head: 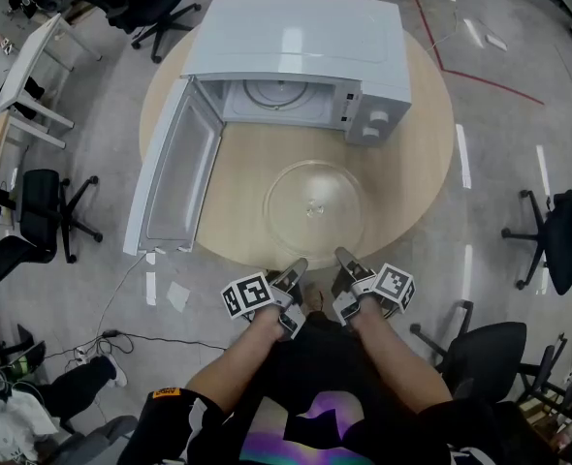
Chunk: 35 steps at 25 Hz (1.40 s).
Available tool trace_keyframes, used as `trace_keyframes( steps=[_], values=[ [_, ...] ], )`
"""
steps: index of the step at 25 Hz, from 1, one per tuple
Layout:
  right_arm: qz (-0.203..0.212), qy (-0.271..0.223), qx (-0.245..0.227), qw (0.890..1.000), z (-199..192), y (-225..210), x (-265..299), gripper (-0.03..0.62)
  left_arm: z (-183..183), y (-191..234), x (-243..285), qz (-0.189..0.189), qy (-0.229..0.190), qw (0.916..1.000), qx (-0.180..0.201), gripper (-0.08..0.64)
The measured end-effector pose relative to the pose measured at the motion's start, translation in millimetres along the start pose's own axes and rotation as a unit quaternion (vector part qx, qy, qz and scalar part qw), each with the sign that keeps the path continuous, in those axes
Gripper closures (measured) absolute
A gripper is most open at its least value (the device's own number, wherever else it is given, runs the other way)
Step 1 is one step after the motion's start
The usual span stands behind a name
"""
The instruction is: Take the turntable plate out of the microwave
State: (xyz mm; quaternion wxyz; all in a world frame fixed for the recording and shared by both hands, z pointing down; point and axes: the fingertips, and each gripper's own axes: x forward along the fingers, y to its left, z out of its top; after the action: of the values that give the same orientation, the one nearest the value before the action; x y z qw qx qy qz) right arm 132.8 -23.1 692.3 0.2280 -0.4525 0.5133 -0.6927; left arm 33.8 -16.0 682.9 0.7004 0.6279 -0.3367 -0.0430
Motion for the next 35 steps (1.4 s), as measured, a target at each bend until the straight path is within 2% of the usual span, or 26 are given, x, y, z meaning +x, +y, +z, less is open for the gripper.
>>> trace_keyframes(
  steps=[5, 12, 19, 29, 32, 35],
  values=[
    [-0.027, -0.004, -0.002, 1.0, 4.6, -6.1, 1.8, 0.548, 0.0, 0.1, -0.7, -0.002, -0.002, 1.0, -0.003, 0.454],
    [-0.103, 0.018, -0.018, 0.994, 4.1, -24.0, -3.1, 0.548, 8.8, -3.2, 5.0, 0.0, -0.019, 0.9997, 0.015, 0.454],
    [-0.143, 0.022, -0.062, 0.988, 5.3, -26.3, -10.0, 0.548, 7.9, -6.2, 7.5, -0.002, -0.013, 0.9995, 0.028, 0.454],
    [-0.14, 0.025, -0.082, 0.986, 6.4, -20.8, -8.7, 0.548, 3.3, -23.7, -1.3, -0.021, -0.008, 0.9988, 0.043, 0.454],
    [-0.146, 0.002, -0.121, 0.982, 14.5, -16.9, -21.5, 0.548, 7.3, -32.0, -3.8, -0.03, -0.013, 0.9978, 0.059, 0.454],
    [-0.141, -0.02, -0.204, 0.968, 22.8, 4.3, -30.9, 0.548, 7.0, -40.5, -7.8, -0.035, -0.013, 0.9956, 0.086, 0.454]
  ],
)
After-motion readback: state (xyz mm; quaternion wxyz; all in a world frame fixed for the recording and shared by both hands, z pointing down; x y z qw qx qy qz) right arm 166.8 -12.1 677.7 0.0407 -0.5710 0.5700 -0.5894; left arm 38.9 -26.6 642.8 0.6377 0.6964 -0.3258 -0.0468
